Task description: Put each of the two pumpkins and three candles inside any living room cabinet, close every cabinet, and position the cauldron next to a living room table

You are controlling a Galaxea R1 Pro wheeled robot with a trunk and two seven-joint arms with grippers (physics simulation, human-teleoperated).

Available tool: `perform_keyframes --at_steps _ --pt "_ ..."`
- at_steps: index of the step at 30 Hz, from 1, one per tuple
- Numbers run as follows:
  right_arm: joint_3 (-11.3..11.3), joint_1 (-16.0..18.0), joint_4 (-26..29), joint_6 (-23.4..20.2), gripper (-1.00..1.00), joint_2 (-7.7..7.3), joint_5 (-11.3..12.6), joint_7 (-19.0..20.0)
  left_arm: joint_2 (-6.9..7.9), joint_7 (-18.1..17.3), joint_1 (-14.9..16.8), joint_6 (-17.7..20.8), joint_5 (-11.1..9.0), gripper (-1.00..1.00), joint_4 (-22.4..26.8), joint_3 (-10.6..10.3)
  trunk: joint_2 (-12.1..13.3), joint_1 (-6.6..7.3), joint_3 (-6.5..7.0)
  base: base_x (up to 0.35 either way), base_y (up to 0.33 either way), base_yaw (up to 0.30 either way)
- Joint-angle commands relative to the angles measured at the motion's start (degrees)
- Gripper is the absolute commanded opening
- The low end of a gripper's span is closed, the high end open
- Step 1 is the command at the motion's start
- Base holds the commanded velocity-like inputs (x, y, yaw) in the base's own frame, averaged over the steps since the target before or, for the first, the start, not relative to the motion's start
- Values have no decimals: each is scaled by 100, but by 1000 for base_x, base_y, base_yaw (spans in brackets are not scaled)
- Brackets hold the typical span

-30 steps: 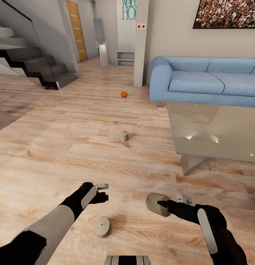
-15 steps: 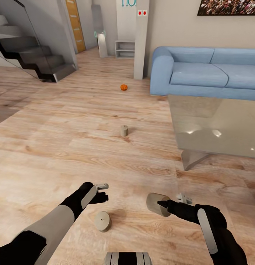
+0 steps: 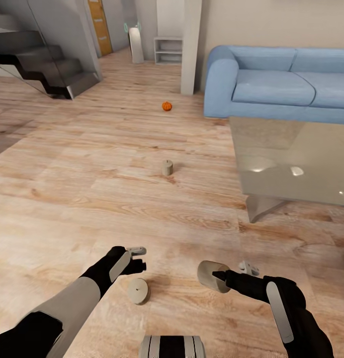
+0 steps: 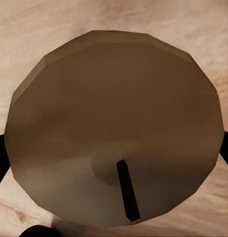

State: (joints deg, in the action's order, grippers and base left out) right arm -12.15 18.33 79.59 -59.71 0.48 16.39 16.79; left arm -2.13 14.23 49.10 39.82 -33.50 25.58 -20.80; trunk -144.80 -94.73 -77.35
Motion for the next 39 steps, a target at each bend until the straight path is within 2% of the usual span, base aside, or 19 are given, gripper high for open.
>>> perform_keyframes --at_steps 1,7,14,19,39 --pt "-16 4 4 -29 -100 5 -21 52 4 48 3 -1 -61 100 8 -38 -3 -1 -27 0 0 0" --pt "-21 4 4 -29 -100 5 -21 52 5 45 3 -102 -61 100 8 -96 -11 -17 -160 0 0 0" --pt "-24 4 4 -29 -100 5 -21 52 3 45 3 -160 -61 100 8 -142 -11 -17 -160 0 0 0" --pt "-24 4 4 -29 -100 5 -21 52 6 46 1 -244 -61 100 5 -185 -18 -29 -271 0 0 0" --pt "-24 4 4 -29 -100 3 -21 52 2 16 3 -197 -61 100 -39 -186 -18 -29 -271 0 0 0"
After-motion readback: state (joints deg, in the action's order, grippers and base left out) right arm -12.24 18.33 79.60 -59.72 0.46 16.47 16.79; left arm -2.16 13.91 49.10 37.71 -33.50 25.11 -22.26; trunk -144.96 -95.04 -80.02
